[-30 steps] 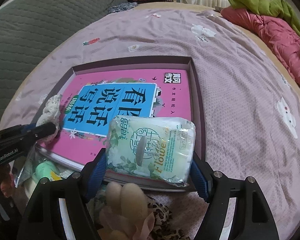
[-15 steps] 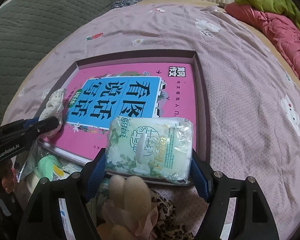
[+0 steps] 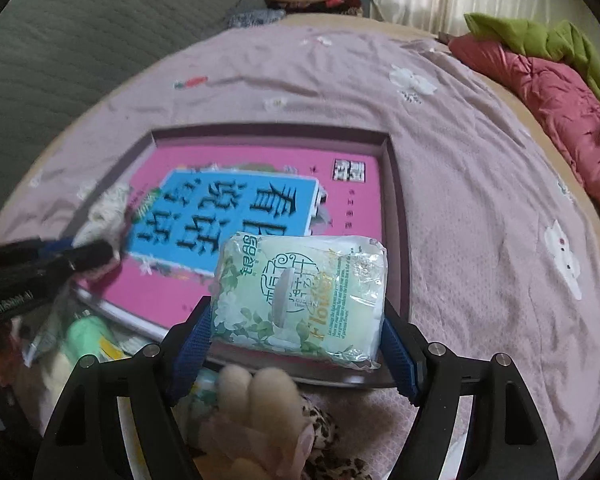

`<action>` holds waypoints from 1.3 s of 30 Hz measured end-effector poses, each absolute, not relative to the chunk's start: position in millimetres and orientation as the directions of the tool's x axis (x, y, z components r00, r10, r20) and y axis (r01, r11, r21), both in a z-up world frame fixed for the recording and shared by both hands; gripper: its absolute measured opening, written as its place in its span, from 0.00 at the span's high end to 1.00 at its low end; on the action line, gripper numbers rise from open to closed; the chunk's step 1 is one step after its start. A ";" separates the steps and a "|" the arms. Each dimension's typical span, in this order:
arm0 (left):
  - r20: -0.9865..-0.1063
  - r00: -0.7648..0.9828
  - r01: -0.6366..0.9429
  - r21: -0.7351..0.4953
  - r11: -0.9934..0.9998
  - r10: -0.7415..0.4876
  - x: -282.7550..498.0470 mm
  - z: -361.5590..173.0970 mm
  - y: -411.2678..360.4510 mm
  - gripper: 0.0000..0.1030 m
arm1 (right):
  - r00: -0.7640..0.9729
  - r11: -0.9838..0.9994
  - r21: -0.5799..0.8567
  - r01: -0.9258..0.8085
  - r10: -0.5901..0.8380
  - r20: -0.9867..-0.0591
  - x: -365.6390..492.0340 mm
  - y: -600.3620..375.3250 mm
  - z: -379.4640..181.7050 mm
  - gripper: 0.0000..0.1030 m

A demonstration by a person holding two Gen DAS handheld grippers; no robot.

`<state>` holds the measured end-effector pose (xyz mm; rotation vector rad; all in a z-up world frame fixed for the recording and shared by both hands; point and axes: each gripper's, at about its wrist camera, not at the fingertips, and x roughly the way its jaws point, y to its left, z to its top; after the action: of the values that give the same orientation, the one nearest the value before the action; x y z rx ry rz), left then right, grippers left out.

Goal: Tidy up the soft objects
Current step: 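Lower the scrunchie onto the book with left tool while right tool releases tissue pack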

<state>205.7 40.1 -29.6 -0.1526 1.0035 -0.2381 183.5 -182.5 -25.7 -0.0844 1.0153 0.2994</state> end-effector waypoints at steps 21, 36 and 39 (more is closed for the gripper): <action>-0.817 0.515 0.136 -0.220 0.966 -0.259 204.7 -28.6 36.7 0.70 | 0.458 0.964 0.088 -0.251 0.199 -0.866 189.2 -186.0 -33.5 0.23; -0.816 0.514 0.144 -0.222 0.964 -0.265 204.4 -29.3 37.3 0.69 | 0.464 0.955 0.077 -0.286 0.208 -0.861 176.5 -191.3 -20.8 0.23; -0.816 0.514 0.146 -0.220 0.965 -0.264 203.7 -28.5 37.0 0.69 | 0.465 0.955 0.085 -0.284 0.214 -0.859 175.7 -193.3 -18.0 0.23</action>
<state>203.7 37.0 -28.5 -0.1288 1.0016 -0.2467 175.7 -193.3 -18.0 -0.0736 1.0433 0.3062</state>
